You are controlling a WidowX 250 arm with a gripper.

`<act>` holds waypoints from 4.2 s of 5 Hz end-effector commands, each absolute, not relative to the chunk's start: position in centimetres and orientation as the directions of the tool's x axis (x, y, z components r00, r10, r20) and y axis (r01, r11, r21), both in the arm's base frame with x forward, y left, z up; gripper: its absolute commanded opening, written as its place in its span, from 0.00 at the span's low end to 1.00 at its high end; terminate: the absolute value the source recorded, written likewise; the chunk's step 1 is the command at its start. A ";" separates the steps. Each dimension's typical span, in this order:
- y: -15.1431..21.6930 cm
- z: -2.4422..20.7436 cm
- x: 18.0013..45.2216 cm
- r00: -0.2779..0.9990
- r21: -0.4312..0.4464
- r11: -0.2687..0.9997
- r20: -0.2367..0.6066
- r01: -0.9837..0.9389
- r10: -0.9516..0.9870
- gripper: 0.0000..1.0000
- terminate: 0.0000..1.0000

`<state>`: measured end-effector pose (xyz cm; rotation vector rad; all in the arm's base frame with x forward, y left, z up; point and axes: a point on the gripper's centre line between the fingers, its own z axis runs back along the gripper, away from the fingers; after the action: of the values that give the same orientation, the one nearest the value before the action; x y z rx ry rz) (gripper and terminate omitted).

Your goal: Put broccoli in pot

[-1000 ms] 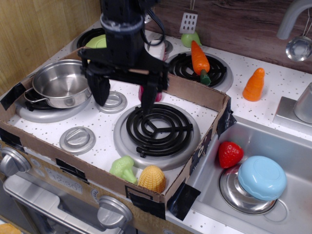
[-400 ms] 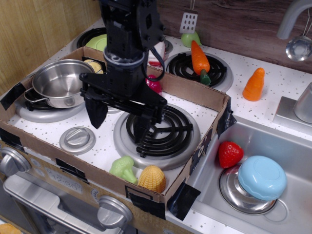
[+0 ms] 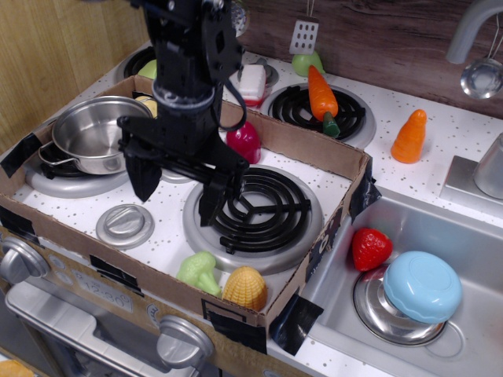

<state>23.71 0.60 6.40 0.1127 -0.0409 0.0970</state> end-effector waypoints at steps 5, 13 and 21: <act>0.3 5.7 22.3 0.992 0.162 0.983 0.103 -0.088 0.072 1.00 0.00; 0.0 0.8 23.5 0.992 0.102 0.991 0.104 -0.088 0.077 0.00 0.00; 13.2 10.9 31.2 0.979 0.324 0.935 0.184 -0.147 0.090 0.00 0.00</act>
<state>30.42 13.20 9.29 0.3330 -0.1208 0.1151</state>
